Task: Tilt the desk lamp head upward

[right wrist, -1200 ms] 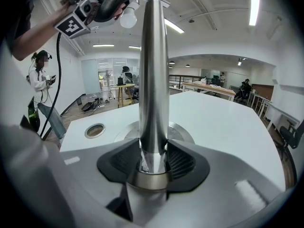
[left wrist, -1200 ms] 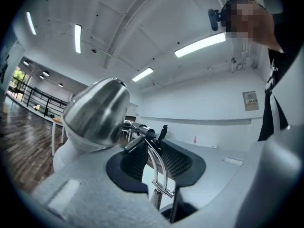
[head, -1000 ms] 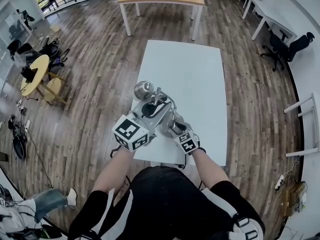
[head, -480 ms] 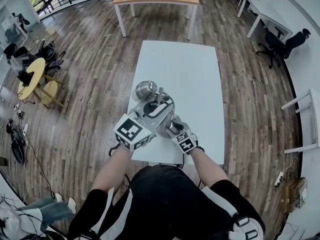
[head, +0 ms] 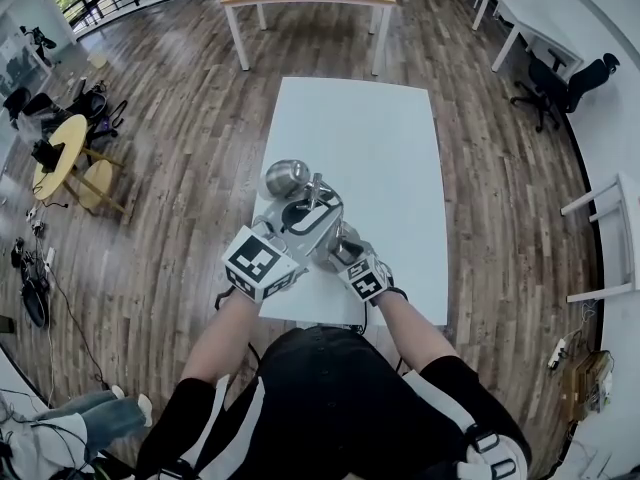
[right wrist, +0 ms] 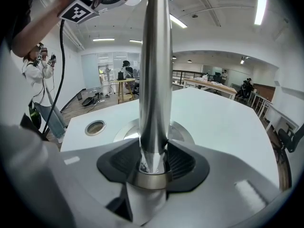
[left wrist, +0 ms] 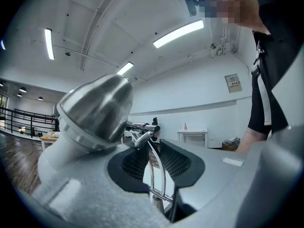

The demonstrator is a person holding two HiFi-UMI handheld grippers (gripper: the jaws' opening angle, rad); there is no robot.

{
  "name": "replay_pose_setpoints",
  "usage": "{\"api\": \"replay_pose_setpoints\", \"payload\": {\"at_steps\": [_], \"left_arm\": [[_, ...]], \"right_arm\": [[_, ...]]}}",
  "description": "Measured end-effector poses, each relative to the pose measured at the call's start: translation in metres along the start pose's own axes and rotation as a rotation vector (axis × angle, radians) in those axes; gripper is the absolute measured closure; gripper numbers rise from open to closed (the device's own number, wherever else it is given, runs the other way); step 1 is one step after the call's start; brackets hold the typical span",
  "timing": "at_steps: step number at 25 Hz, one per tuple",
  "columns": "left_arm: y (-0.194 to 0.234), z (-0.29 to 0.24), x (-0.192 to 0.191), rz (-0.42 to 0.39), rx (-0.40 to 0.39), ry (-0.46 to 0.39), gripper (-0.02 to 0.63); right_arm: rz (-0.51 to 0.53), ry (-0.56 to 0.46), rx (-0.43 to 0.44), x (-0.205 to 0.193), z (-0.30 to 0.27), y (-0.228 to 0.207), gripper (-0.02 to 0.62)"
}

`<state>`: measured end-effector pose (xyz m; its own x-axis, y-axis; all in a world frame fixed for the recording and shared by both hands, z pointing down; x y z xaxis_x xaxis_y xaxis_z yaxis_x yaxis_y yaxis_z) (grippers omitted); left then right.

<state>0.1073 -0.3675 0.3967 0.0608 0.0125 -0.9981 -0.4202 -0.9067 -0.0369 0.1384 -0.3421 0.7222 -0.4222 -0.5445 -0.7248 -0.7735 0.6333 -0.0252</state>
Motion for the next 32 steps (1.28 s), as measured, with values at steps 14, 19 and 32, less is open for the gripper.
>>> {"api": "replay_pose_setpoints", "payload": {"at_steps": [14, 19, 32], "left_arm": [[-0.026, -0.024, 0.001, -0.228, -0.109, 0.092, 0.537], [-0.025, -0.025, 0.002, -0.214, -0.135, 0.073, 0.540], [-0.033, -0.034, 0.003, -0.103, -0.248, -0.075, 0.559]], "right_arm": [[0.004, 0.018, -0.014, 0.001, -0.004, 0.003, 0.413], [0.005, 0.003, -0.009, 0.002, -0.005, 0.003, 0.413], [0.002, -0.036, 0.010, 0.002, -0.002, 0.001, 0.411]]}}
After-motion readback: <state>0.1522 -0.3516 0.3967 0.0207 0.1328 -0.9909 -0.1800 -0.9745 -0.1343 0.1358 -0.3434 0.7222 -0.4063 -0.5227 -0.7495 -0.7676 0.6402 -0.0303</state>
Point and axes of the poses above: the fingertips, and each gripper's own axes: z backward along the fingers, y to its left, x out of its top, the point moved 2 cm from there along z, backward along the fingers, and after that the axes turned 2 degrees about -z, right-handed, at the moved point
